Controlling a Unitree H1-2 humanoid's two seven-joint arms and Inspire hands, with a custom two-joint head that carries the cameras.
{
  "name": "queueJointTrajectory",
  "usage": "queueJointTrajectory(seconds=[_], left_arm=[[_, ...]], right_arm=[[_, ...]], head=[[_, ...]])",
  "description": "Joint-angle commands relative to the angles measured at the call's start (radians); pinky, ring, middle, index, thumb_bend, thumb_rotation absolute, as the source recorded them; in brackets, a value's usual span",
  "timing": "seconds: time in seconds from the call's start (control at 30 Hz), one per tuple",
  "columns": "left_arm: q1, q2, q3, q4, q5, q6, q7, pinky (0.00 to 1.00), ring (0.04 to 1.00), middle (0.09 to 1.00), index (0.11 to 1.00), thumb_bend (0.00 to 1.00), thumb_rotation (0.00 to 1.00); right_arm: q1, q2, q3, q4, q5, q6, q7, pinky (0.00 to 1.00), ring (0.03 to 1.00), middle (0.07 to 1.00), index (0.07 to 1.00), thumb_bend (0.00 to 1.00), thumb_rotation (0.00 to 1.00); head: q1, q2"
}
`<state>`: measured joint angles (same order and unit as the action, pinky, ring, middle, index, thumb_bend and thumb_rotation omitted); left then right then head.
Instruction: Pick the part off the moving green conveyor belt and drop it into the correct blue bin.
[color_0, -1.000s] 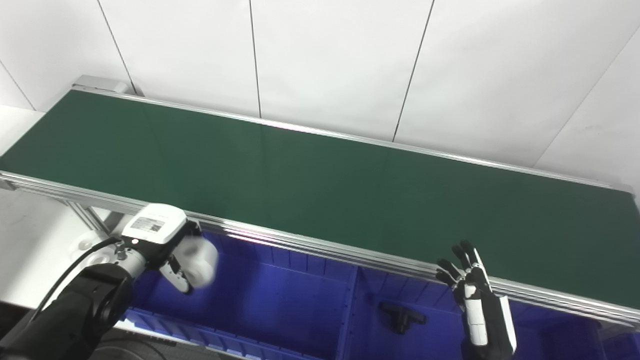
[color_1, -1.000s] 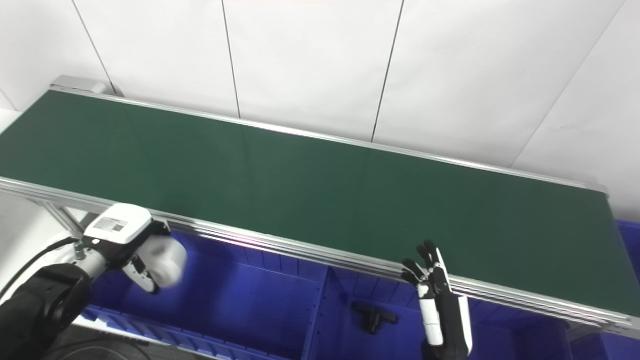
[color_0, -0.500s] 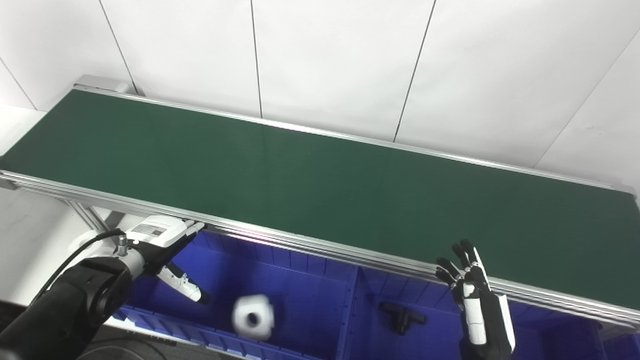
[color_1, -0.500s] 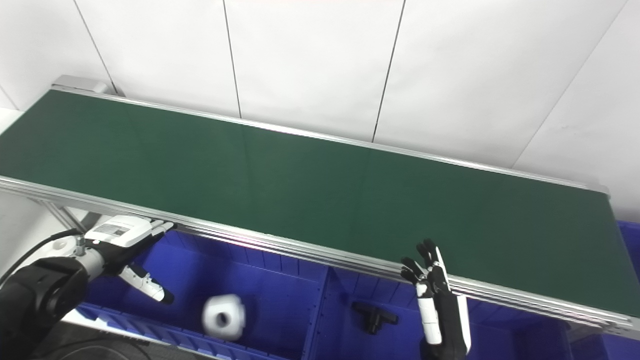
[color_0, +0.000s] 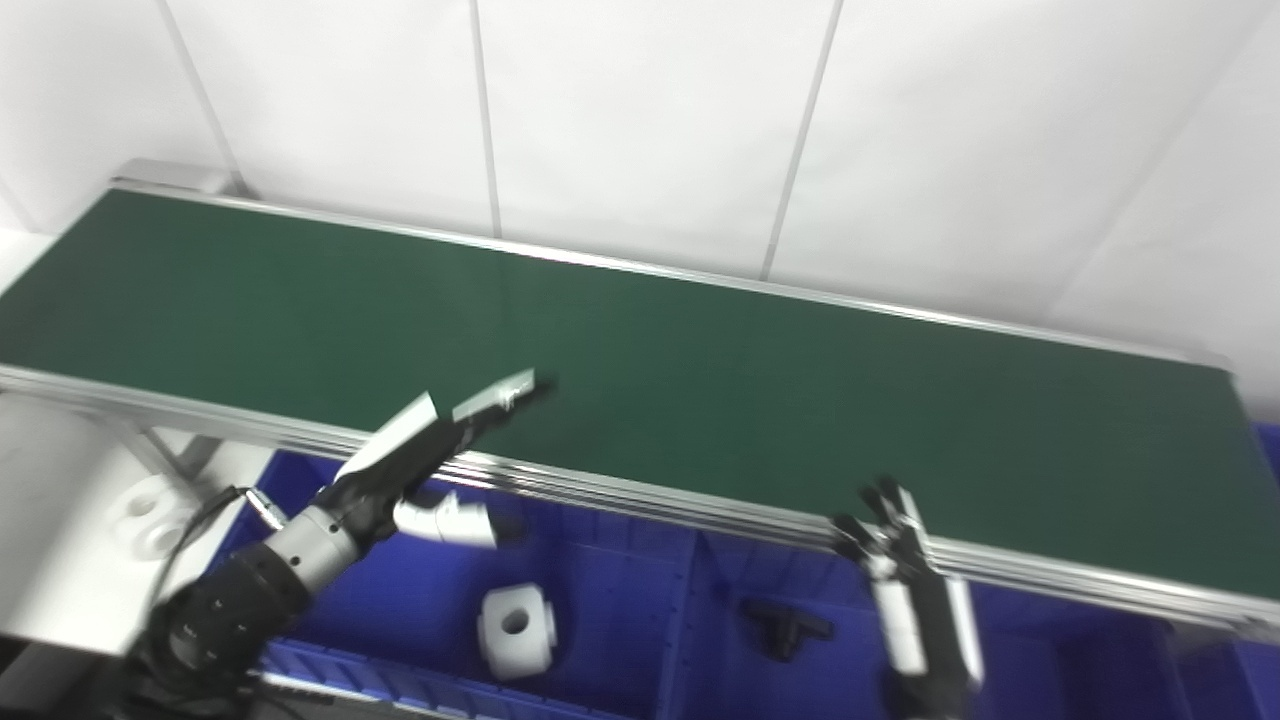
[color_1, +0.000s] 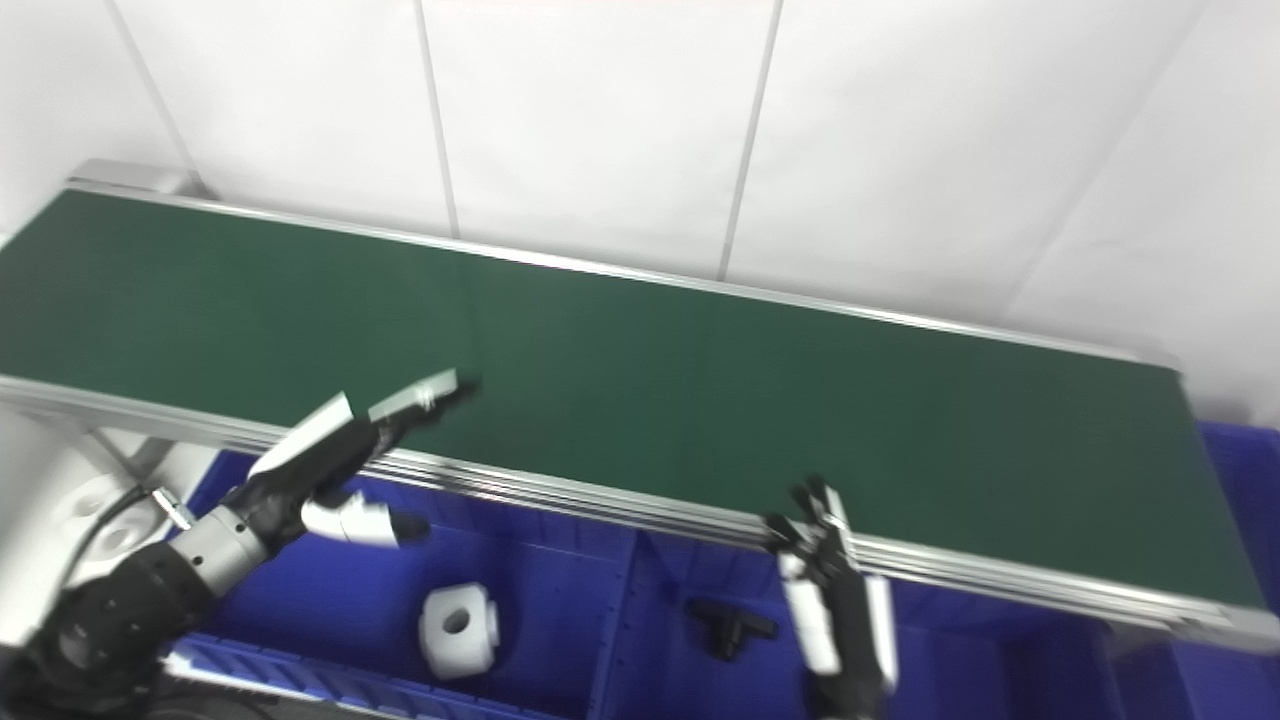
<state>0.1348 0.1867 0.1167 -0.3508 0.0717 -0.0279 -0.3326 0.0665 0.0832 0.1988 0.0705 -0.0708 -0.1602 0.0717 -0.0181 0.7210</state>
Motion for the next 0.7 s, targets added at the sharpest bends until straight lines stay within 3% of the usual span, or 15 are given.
queueJointTrajectory(seconds=[0.0,0.17,0.27,0.4,0.67], left_arm=[[-0.016,-0.049,0.009,0.06,-0.017,-0.029,0.083,0.95,0.973,0.991,0.995,0.95,0.79],[-0.024,-0.091,-0.008,0.166,-0.024,-0.089,0.134,0.98,0.993,1.0,1.0,0.93,0.8],[-0.027,-0.117,-0.045,0.196,-0.033,-0.089,0.135,1.0,0.999,1.0,1.0,0.95,0.79],[-0.031,-0.119,-0.087,0.212,-0.029,-0.111,0.142,0.98,1.0,1.0,1.0,0.93,0.8],[0.001,-0.168,-0.1,0.172,-0.064,-0.088,0.191,1.0,1.0,1.0,1.0,0.97,0.79]], right_arm=[[-0.005,0.019,0.003,-0.029,-0.017,-0.019,-0.02,0.84,0.853,0.952,0.963,0.77,0.87],[0.009,0.035,0.004,-0.032,-0.042,-0.02,-0.042,0.85,0.869,0.963,0.964,0.77,0.87],[0.02,0.035,0.0,-0.038,-0.06,-0.019,-0.065,0.85,0.878,0.967,0.965,0.77,0.87],[0.043,0.039,-0.005,-0.06,-0.068,-0.016,-0.084,0.85,0.878,0.963,0.967,0.78,0.87],[0.056,0.034,-0.015,-0.113,-0.084,0.027,-0.1,0.87,0.885,0.954,0.969,0.79,0.9]], head=[[-0.014,0.001],[-0.073,0.008],[-0.096,0.007],[-0.122,0.018],[-0.107,0.053]])
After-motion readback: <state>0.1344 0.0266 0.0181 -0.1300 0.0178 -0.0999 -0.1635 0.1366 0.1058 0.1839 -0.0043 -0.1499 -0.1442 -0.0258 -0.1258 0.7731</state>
